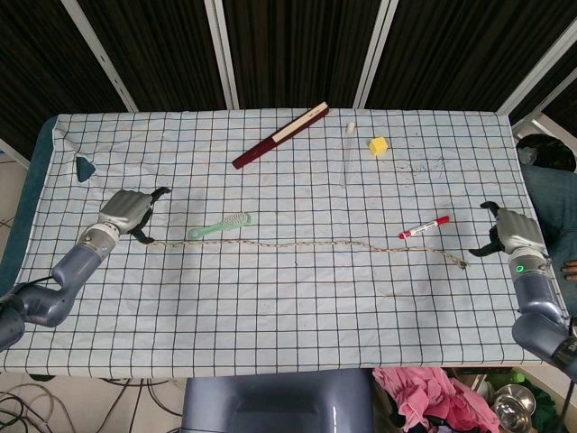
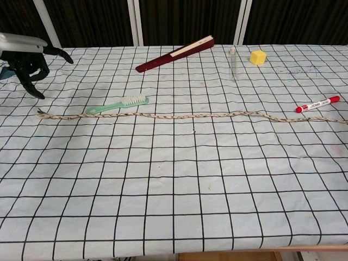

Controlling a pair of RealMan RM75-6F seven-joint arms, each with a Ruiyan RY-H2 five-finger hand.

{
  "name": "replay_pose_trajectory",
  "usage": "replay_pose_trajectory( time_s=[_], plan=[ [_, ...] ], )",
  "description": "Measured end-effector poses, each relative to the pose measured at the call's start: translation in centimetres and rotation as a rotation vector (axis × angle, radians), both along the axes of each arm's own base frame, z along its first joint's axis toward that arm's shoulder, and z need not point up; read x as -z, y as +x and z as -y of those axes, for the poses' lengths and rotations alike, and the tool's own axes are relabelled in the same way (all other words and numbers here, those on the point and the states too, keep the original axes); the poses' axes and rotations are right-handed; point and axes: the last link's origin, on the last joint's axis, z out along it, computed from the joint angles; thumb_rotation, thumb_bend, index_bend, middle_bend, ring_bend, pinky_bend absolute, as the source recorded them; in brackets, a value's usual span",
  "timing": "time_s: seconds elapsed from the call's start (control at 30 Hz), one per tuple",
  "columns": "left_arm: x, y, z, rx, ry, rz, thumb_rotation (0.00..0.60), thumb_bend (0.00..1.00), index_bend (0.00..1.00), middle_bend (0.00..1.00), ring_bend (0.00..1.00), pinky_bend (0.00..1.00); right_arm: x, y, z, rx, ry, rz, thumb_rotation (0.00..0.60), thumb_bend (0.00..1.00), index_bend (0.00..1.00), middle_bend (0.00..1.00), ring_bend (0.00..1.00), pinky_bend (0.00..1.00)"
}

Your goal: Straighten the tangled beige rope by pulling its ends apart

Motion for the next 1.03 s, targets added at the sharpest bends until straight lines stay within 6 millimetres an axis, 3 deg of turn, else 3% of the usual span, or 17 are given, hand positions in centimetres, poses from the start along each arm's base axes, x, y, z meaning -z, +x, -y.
replay_pose_trajectory(
  time_s=[0.13,0.27,0.43,0.57,0.8,0.9,1.03],
  plan=[
    [-1.2,1.9,2.8,0.025,-0.019,0.044,0.600,0.06,0.10,0.34,0.28,0.37,-2.1,0.4,-1.8,-0.039,-0.093,-0.011,0.600,0.01,0.07,0.21,0.42,0.37],
    [-2.5,3.6,6.5,0.081,0.045,0.096,0.600,0.06,0.10,0.21,0.12,0.21,-3.6,0.7,-4.6,-0.128,-0.200,-0.058,0.600,0.01,0.07,0.07,0.31,0.26],
    [-5.7,2.4,10.3,0.093,0.247,0.090,0.600,0.05,0.10,0.12,0.03,0.10,-3.7,0.9,-9.2,-0.231,-0.260,-0.060,0.600,0.01,0.07,0.05,0.28,0.23],
    [-7.3,-0.5,14.5,0.037,0.353,0.057,0.600,0.04,0.10,0.11,0.00,0.02,-2.8,0.7,-12.6,-0.278,-0.239,-0.066,0.600,0.01,0.07,0.01,0.27,0.22],
    [-8.4,-4.9,22.5,-0.022,0.461,0.051,0.600,0.03,0.10,0.11,0.00,0.00,1.3,0.7,-18.0,-0.361,-0.201,-0.049,0.600,0.01,0.07,0.01,0.26,0.22],
    [-8.3,-6.3,24.3,-0.056,0.459,0.066,0.600,0.03,0.10,0.09,0.00,0.00,1.9,0.7,-18.7,-0.380,-0.195,-0.058,0.600,0.01,0.07,0.01,0.26,0.22],
    [-8.2,-6.4,25.3,-0.021,0.460,0.085,0.600,0.03,0.10,0.09,0.00,0.00,2.3,0.7,-19.4,-0.389,-0.210,-0.062,0.600,0.01,0.07,0.01,0.26,0.22]
  ],
)
